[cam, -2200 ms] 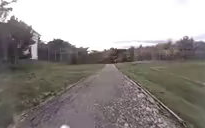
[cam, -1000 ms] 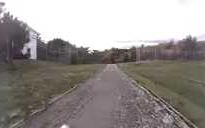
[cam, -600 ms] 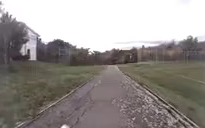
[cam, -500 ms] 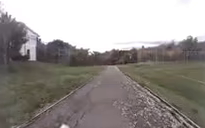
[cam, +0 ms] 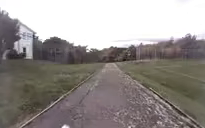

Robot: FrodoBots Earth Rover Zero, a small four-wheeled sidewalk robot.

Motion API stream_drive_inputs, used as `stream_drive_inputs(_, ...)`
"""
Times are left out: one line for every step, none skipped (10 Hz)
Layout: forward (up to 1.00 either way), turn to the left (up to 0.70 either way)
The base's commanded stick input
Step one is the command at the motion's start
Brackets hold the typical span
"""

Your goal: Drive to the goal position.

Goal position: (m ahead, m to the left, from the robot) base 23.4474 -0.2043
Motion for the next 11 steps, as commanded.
stream_drive_inputs(0.85, 0.00)
stream_drive_inputs(0.85, 0.00)
stream_drive_inputs(0.85, -0.02)
stream_drive_inputs(0.85, -0.04)
stream_drive_inputs(0.85, -0.17)
stream_drive_inputs(0.85, -0.31)
stream_drive_inputs(0.85, -0.23)
stream_drive_inputs(0.85, -0.08)
stream_drive_inputs(0.85, 0.00)
stream_drive_inputs(0.85, 0.00)
stream_drive_inputs(0.85, 0.00)
